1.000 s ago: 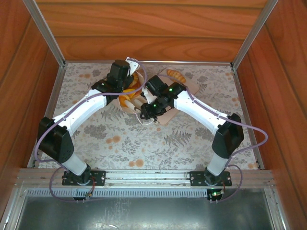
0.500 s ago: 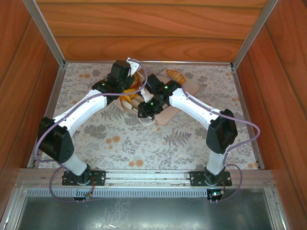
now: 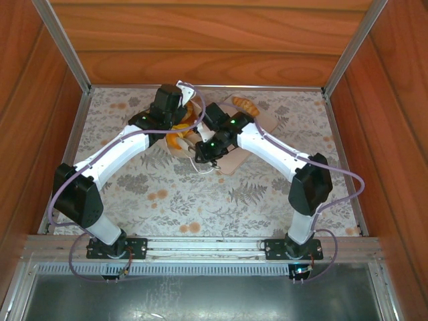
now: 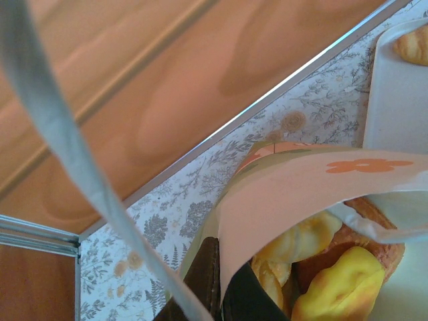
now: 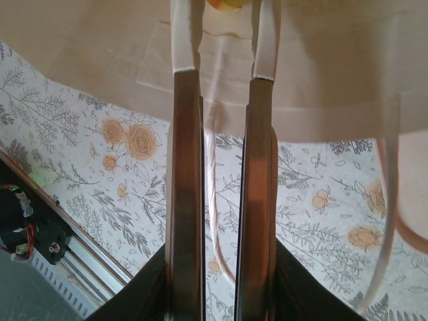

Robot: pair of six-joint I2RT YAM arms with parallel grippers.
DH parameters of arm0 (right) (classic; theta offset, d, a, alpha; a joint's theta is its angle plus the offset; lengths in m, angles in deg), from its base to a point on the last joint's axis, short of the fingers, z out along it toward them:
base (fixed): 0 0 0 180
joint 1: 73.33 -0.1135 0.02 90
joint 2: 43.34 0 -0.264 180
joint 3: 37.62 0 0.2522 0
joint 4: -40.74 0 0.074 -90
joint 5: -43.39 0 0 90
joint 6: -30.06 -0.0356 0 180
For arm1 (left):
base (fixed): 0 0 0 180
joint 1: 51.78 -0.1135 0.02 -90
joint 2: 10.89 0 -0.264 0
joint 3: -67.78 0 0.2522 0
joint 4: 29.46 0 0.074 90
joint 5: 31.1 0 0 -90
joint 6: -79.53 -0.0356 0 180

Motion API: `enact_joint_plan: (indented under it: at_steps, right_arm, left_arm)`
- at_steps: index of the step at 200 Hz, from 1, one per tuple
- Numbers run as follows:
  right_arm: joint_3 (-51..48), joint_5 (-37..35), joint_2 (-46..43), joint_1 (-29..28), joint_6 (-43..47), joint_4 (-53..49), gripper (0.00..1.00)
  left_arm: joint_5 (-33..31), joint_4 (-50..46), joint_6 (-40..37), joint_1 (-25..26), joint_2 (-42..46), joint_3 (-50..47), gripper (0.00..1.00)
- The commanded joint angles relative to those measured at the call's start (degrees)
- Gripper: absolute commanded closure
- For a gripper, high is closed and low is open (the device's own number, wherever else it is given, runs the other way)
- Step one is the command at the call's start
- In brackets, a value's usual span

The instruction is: Take the fake bread out of the paper bag

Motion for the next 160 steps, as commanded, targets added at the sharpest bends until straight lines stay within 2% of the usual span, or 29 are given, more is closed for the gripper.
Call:
enact_joint_plan:
  at_steps: [1, 28, 108, 160]
  right_arm:
    - [-1.3, -1.5, -5.0, 0.4, -0.7, 0.3, 0.71]
    - [-3.1, -2.5, -7.7, 0.4, -1.6, 0.3, 0.72]
    - [-13.1, -6.7, -26.2, 0.4, -5.2, -2.2, 0.72]
    - [-14.3, -15.0, -34.5, 1.7, -6.8, -7.0, 0.72]
  left_arm:
    - [-1.1, 0.7, 0.0, 0.6, 0.3, 0.5, 1.0]
    - [-2.0, 0.7, 0.0, 0.5, 0.0, 0.6, 1.0]
    - [-2.5, 0.7, -0.1, 0.5, 0.8, 0.1, 1.0]
    - [-2.2, 0.7, 0.2, 0.6, 0.4, 0.1, 1.0]
